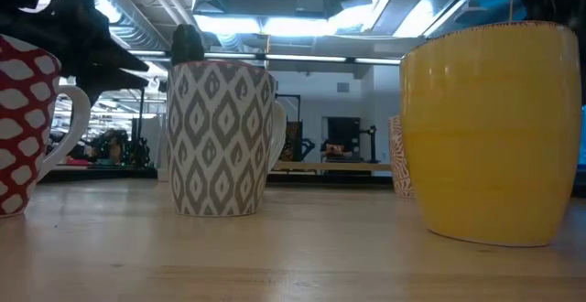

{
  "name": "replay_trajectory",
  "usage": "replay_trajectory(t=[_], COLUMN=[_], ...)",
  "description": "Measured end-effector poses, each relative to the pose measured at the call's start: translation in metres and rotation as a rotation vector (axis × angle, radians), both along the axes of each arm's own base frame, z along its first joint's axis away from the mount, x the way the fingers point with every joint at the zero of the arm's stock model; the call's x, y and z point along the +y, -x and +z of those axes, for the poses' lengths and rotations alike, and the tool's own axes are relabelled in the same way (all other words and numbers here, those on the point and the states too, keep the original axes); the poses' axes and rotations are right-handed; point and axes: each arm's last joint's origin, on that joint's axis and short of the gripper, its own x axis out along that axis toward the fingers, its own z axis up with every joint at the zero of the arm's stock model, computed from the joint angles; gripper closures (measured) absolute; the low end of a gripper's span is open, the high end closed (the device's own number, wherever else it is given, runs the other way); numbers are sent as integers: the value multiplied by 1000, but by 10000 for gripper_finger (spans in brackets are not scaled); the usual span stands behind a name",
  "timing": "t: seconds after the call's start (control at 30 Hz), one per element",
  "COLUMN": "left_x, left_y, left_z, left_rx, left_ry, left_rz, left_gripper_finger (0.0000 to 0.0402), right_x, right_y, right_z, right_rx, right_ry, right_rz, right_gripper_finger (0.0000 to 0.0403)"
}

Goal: Place coffee mugs
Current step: Put the orange yellow patterned mug into the shelf

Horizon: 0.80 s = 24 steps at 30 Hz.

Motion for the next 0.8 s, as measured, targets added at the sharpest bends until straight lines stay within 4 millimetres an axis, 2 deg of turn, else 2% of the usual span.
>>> replay_trajectory(t=[0.13, 0.3, 0.43, 0.53, 0.67, 0.8], left_x=[3, 5, 7, 8, 8, 8], left_y=[1, 1, 3, 5, 9, 14], left_z=[4, 10, 25, 36, 47, 57], left_rx=[-34, -105, -265, -373, -448, -548], left_ry=[-30, -32, -15, -28, -96, -110], left_rz=[110, 188, 278, 319, 348, 367], left_gripper_finger=[272, 272, 272, 272, 272, 272], right_x=[-2, -6, -9, -9, -9, -7], right_y=[3, 13, 22, 19, 3, -27], right_z=[12, 35, 69, 99, 139, 158], right_rx=[-122, -354, -374, -241, 64, 471], right_ry=[16, 4, 84, 180, 258, 268], right_rz=[-78, -220, -336, -376, -345, -282], right_gripper_finger=[306, 306, 306, 306, 306, 306])
